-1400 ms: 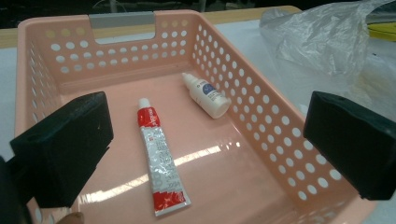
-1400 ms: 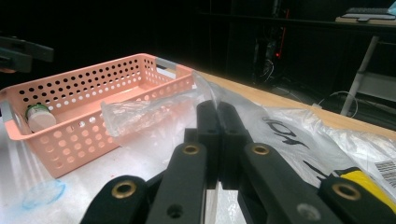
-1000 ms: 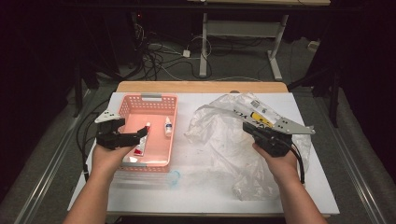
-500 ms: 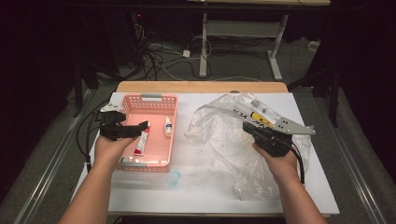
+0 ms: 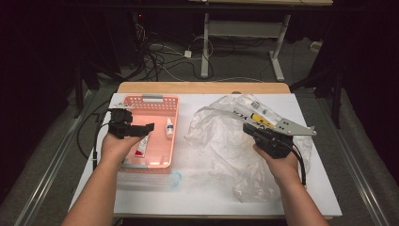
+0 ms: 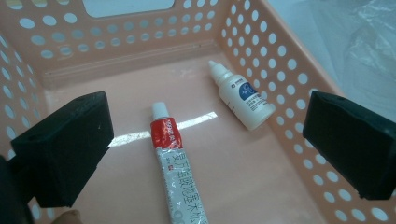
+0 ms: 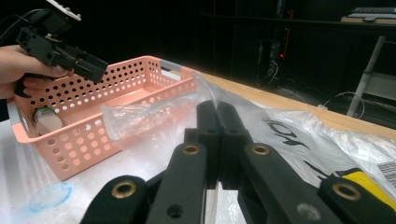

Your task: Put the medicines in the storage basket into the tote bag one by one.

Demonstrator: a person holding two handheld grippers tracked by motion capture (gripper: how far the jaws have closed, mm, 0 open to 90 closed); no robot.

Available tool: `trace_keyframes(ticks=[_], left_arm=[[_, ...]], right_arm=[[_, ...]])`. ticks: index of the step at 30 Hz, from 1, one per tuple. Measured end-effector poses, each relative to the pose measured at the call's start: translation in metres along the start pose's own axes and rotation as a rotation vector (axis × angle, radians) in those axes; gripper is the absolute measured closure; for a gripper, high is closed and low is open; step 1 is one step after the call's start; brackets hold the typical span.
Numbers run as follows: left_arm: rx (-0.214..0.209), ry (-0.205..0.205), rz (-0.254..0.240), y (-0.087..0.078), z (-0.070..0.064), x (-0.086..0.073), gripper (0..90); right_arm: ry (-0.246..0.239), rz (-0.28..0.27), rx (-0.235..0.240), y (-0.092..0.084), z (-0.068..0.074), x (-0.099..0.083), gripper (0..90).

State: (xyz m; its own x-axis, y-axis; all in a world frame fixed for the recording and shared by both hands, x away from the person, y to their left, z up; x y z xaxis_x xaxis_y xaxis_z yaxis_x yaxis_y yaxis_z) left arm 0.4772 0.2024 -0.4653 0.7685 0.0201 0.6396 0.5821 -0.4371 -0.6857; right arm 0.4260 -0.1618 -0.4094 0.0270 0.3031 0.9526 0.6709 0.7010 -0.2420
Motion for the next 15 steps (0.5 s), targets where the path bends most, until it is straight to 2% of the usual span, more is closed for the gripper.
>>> trace_keyframes(ticks=[4, 6, 7, 8, 10, 11, 15], left_arm=[[0.016, -0.008, 0.061, 0.01, 0.003, -0.004, 4.3], [0.016, -0.009, 0.073, 0.013, 0.004, -0.005, 5.1], [0.029, -0.011, 0.098, 0.017, 0.005, -0.007, 5.4], [0.029, -0.011, 0.098, 0.017, 0.005, -0.007, 6.1], [0.041, -0.01, 0.146, 0.023, 0.007, -0.011, 7.4], [0.041, -0.01, 0.146, 0.023, 0.007, -0.011, 8.2], [0.059, -0.009, 0.201, 0.028, 0.01, -0.015, 10.0]], right_arm=[[0.002, -0.001, -0.001, -0.001, 0.0, 0.0, 90.0], [0.002, -0.002, -0.001, -0.001, -0.001, 0.0, 90.0], [0.008, 0.001, -0.003, -0.002, -0.001, 0.0, 90.0], [0.006, 0.0, -0.004, -0.002, -0.001, 0.0, 90.0], [0.006, 0.0, -0.003, -0.002, -0.001, 0.0, 90.0], [0.008, 0.002, -0.003, -0.002, -0.001, 0.0, 90.0], [-0.001, 0.002, 0.001, -0.001, 0.0, -0.001, 90.0]])
Point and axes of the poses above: each handheld gripper's, and its own axes: y roughly forward along the jaws, x roughly out of its top, z roughly to its left, the point moved 9 cm from there along y, roughly forward along the jaws, and after that the axes turned 13 degrees about -y, right-handed, at the moved point
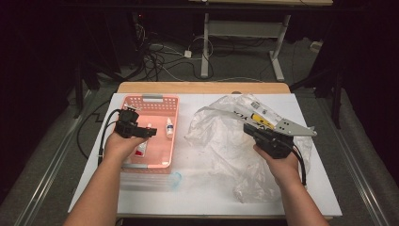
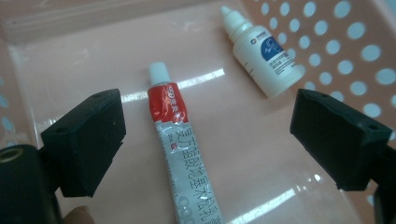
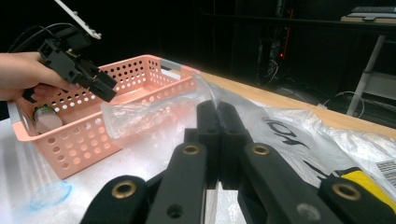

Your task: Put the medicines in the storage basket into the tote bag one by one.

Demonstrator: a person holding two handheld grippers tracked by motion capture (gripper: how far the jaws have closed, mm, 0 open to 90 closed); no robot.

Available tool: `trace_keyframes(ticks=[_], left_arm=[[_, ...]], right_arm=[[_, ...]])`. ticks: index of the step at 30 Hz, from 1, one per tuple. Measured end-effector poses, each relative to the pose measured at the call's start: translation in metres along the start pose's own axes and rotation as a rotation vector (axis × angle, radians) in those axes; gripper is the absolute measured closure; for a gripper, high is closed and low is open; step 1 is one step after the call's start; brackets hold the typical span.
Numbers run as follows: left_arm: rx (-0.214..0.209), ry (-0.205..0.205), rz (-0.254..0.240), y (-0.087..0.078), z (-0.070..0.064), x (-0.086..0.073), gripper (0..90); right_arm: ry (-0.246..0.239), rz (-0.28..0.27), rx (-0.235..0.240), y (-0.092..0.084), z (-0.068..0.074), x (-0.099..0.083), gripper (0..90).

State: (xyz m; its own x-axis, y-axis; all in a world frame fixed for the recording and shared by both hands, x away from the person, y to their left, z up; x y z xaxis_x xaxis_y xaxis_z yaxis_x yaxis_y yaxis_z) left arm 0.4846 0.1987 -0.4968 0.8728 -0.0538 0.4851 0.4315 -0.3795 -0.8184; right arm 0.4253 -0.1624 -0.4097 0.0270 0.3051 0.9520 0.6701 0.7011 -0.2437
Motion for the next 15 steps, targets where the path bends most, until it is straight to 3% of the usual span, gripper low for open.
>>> trace_keyframes(ticks=[11, 15], left_arm=[[0.066, -0.025, 0.114, 0.015, 0.01, -0.009, 15.3], [0.093, -0.037, 0.156, 0.018, 0.014, -0.013, 21.5]], right_arm=[[0.004, 0.005, 0.001, 0.0, 0.001, -0.001, 90.0], [0.006, 0.006, 0.001, -0.001, 0.001, -0.002, 90.0]])
Point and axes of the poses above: each handheld gripper's, and its own axes: y roughly forward along the jaws, x roughly out of its top, z roughly to its left, the point moved 9 cm from there along y, roughly forward along the jaws, and after that the axes turned 13 degrees about -y, right-handed, at the moved point
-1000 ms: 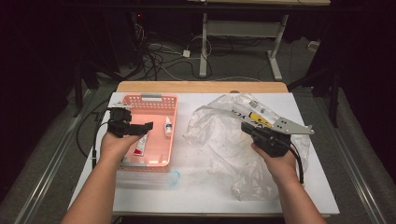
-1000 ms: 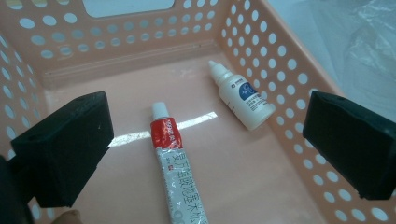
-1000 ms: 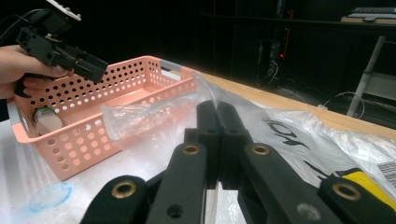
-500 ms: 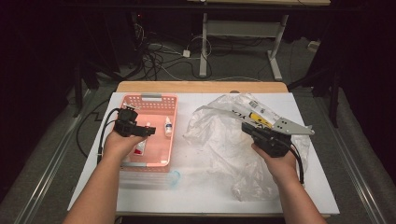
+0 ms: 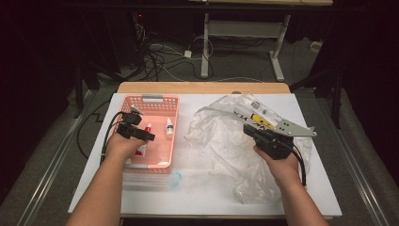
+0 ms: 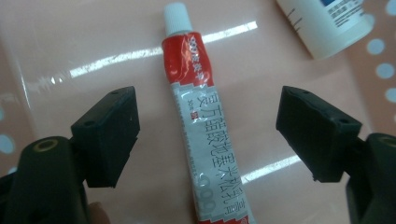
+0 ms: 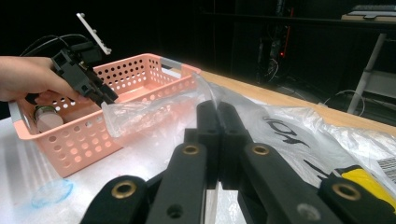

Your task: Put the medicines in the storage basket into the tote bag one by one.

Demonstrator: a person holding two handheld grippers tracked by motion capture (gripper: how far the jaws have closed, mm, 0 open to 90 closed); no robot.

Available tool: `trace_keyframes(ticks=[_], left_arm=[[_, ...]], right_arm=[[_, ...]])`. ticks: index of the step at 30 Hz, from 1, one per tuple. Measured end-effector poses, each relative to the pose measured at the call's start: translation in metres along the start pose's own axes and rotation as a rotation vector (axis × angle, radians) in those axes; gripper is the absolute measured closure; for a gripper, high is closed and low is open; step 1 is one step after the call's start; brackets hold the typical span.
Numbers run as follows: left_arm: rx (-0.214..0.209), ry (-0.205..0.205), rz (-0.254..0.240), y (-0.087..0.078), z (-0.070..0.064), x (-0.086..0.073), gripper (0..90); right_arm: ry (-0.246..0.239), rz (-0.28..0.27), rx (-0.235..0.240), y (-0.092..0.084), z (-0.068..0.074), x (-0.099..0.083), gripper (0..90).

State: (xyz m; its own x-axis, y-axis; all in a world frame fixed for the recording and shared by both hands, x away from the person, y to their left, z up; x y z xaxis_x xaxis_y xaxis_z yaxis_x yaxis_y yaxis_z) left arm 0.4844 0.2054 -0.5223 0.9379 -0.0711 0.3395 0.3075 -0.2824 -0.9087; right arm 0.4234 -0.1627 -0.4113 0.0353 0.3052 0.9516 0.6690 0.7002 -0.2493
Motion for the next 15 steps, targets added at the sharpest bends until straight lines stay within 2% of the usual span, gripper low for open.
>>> trace_keyframes(ticks=[2, 3, 7, 15], left_arm=[[0.006, -0.006, 0.012, 0.0012, 0.0013, -0.0008, 26.9], [0.018, -0.007, 0.012, 0.0015, 0.002, -0.0008, 26.9], [0.035, 0.006, 0.041, 0.0037, 0.0016, -0.0023, 36.3], [0.069, 0.014, 0.061, 0.0072, 0.0025, -0.0032, 45.2]], right_arm=[[-0.001, 0.001, 0.0, 0.0001, 0.0001, -0.0002, 90.0], [-0.001, 0.002, 0.0, 0.0002, 0.0001, -0.0005, 90.0], [-0.001, 0.004, -0.001, 0.0002, -0.0003, -0.0016, 90.0], [-0.003, 0.005, -0.004, 0.0002, -0.0003, -0.0015, 90.0]])
Point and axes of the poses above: each handheld gripper's, and its own axes: y roughly forward along the jaws, x roughly out of its top, z roughly to its left, the point moved 9 cm from there along y, roughly forward along the jaws, and after that the axes turned 13 degrees about -y, right-handed, at the moved point
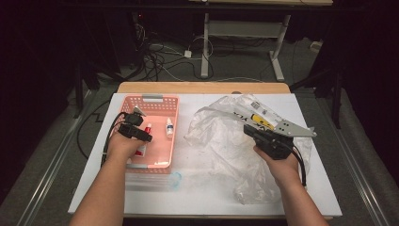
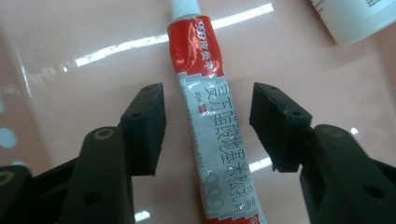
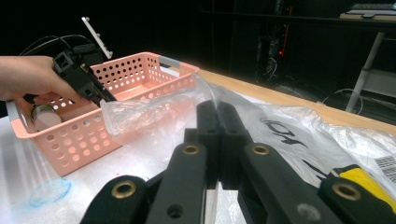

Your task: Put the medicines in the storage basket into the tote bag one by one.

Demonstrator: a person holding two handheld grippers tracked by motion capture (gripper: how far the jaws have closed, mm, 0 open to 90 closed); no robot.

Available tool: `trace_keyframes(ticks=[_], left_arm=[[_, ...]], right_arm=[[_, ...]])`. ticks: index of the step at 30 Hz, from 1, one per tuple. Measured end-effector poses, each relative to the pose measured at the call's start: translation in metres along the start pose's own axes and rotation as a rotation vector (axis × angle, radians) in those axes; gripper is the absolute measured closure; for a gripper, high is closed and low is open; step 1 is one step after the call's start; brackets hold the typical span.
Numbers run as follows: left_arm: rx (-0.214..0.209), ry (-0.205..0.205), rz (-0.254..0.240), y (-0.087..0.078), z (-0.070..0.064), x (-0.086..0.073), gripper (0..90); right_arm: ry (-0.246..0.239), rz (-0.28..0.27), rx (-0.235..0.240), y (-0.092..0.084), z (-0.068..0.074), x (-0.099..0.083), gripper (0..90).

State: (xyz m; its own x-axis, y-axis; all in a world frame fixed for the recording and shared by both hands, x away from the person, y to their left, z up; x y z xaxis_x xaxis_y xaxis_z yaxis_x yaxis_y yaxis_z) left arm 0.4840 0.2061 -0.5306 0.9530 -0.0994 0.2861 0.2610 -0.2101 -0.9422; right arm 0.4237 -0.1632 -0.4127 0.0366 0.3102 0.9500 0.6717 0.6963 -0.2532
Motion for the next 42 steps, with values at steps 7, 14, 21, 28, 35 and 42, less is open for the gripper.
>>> trace_keyframes(ticks=[7, 14, 21, 28, 35, 42], left_arm=[[0.052, 0.002, 0.012, 0.0026, 0.0004, 0.0004, 55.5], [0.056, -0.008, 0.001, 0.0031, -0.002, 0.0013, 65.1], [0.057, 0.005, -0.001, 0.0029, -0.0024, 0.0008, 66.5], [0.051, 0.023, 0.002, 0.0028, -0.0041, -0.0001, 66.7], [0.047, 0.04, 0.004, 0.0019, -0.0053, -0.0004, 66.7], [0.002, 0.041, -0.037, -0.0057, -0.0089, 0.0023, 66.8]], right_arm=[[-0.005, 0.007, -0.004, 0.0012, 0.0005, -0.0011, 90.0], [-0.003, 0.006, -0.004, 0.0002, 0.0008, -0.0003, 90.0], [-0.008, 0.003, -0.003, -0.0001, 0.0006, 0.0004, 90.0], [-0.011, 0.0, -0.006, 0.0004, 0.0005, 0.0009, 90.0], [-0.01, -0.002, -0.003, -0.0003, 0.0007, 0.0016, 90.0], [-0.006, 0.0, -0.006, -0.0008, 0.0, 0.0016, 90.0]])
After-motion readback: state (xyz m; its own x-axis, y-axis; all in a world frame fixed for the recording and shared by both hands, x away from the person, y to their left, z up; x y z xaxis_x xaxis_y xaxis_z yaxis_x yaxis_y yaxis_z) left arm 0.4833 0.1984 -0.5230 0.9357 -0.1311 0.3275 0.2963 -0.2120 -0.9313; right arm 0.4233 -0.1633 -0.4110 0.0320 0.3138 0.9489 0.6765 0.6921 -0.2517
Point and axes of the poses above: each handheld gripper's, and its own axes: y roughly forward along the jaws, x roughly out of its top, z roughly to its left, the point moved 9 cm from there along y, roughly forward along the jaws, and after that the axes turned 13 degrees about -y, right-handed, at the moved point
